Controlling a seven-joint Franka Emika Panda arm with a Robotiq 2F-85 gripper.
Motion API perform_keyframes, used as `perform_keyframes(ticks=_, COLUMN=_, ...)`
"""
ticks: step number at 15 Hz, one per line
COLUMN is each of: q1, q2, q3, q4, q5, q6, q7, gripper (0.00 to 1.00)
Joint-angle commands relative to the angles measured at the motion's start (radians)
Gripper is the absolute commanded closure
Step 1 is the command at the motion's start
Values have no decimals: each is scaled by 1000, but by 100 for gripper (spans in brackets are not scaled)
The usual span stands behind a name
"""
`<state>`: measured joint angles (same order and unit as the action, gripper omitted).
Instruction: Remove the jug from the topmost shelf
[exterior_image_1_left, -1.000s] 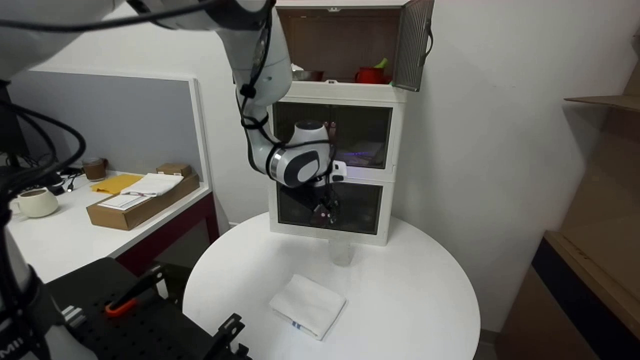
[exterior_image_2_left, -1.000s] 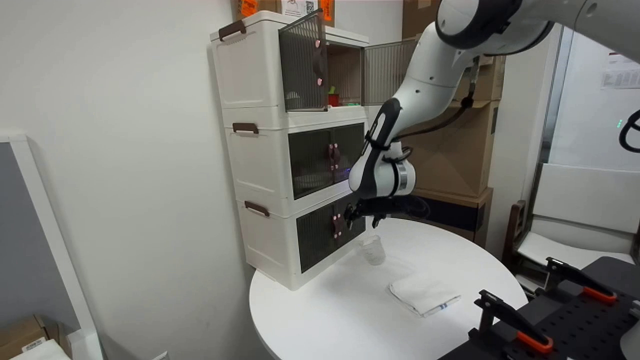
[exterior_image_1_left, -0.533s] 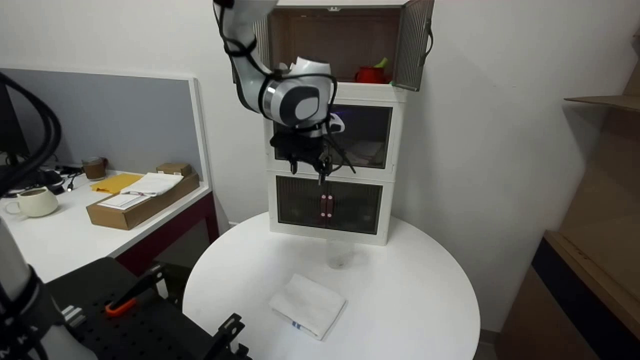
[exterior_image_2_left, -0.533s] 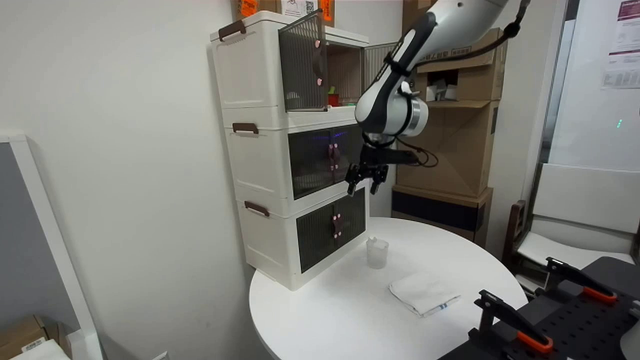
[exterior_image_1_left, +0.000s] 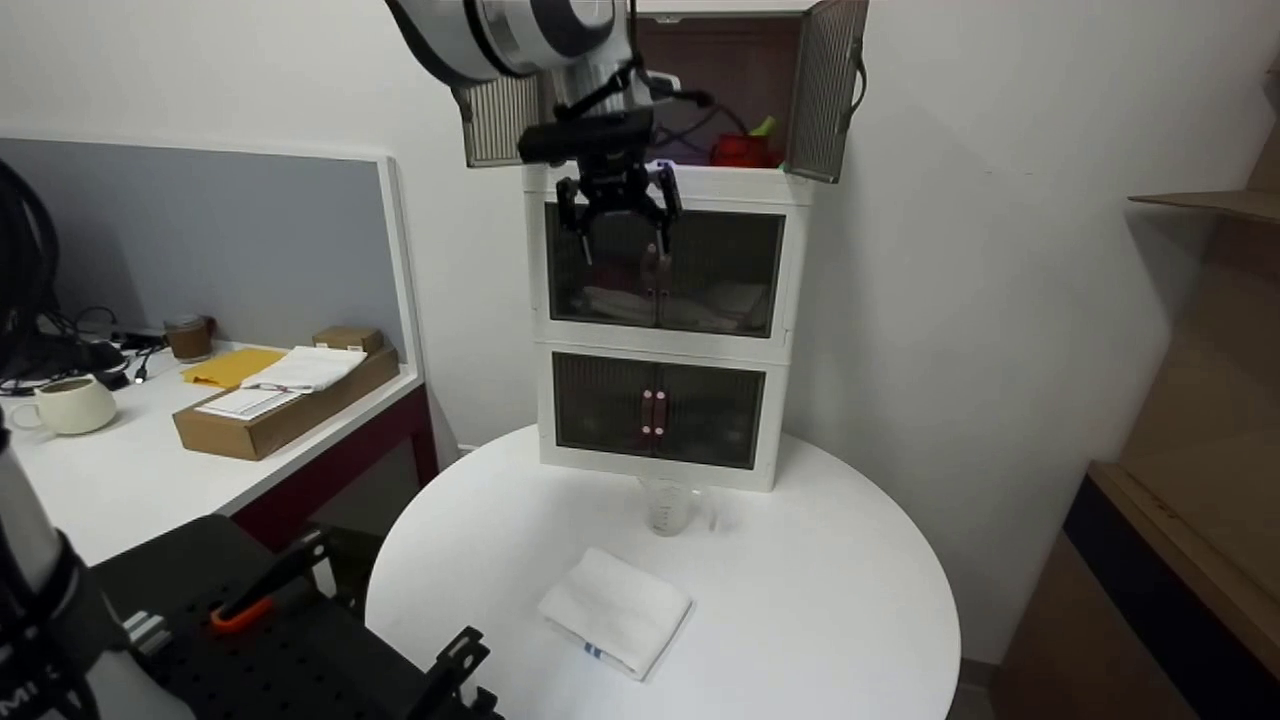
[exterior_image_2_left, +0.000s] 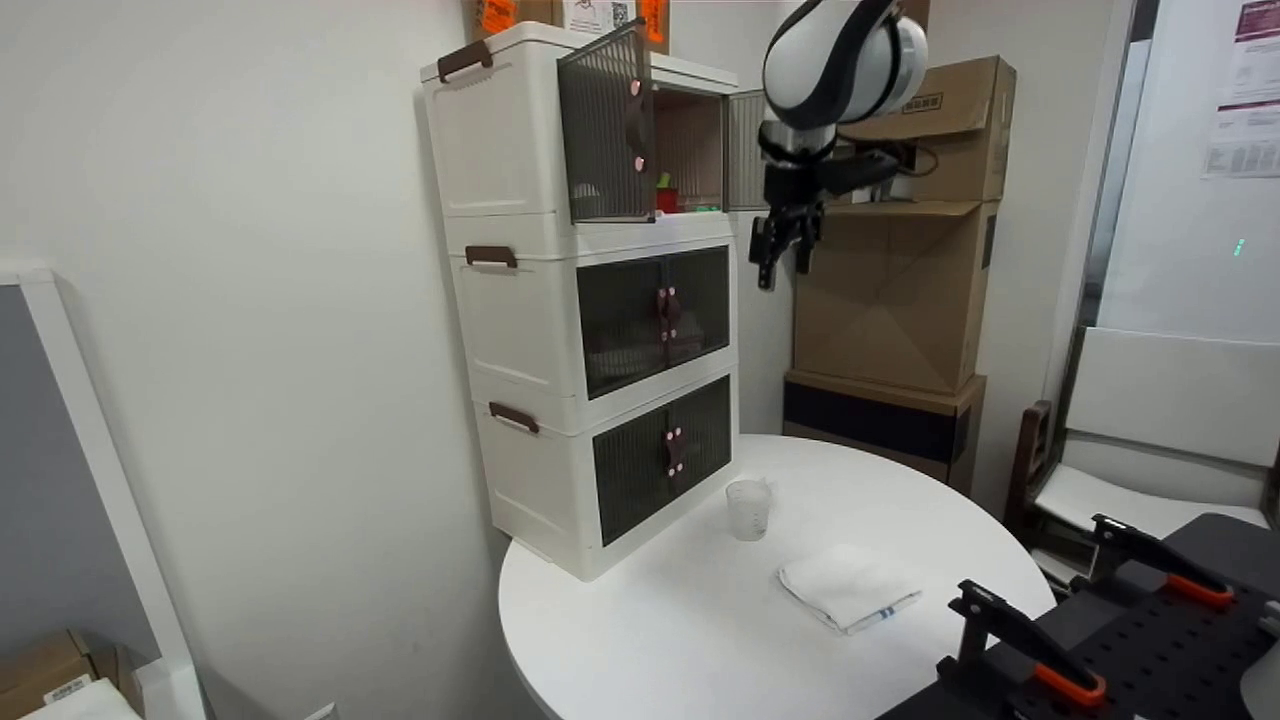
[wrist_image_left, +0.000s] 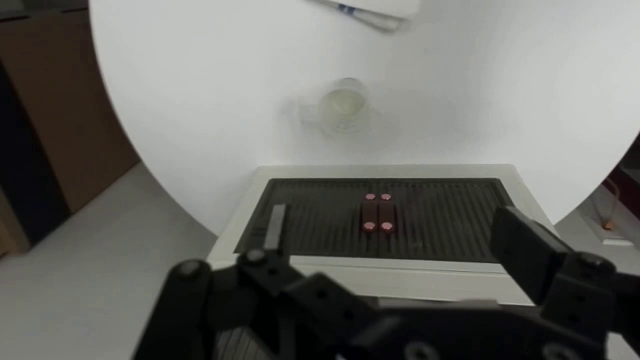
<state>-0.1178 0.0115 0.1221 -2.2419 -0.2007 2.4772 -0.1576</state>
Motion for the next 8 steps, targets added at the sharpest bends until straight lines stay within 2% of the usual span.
perform_keyframes(ticks=1, q1=53, q2=-247, q3=-55, q4=-101, q5=-54, q6=-55, q7=-39, gripper=0)
perform_keyframes(ticks=3, q1=79, q2=-360, q3=-88, q4=-125, q5=29, q6=-78, q7=-109, gripper=0)
perform_keyframes(ticks=5, q1=134, q2=-466, q3=-151, q4=-131, q5=193, q6=-123, q7=-182, gripper=0)
perform_keyframes(ticks=6, q1=104, q2=-346, q3=-114, q4=-87, q5=88, q6=-80, q7=-107, gripper=0)
perform_keyframes(ticks=8, q1=130, q2=-434, q3=-147, q4=-99, q5=149, q6=-118, q7=-147, gripper=0)
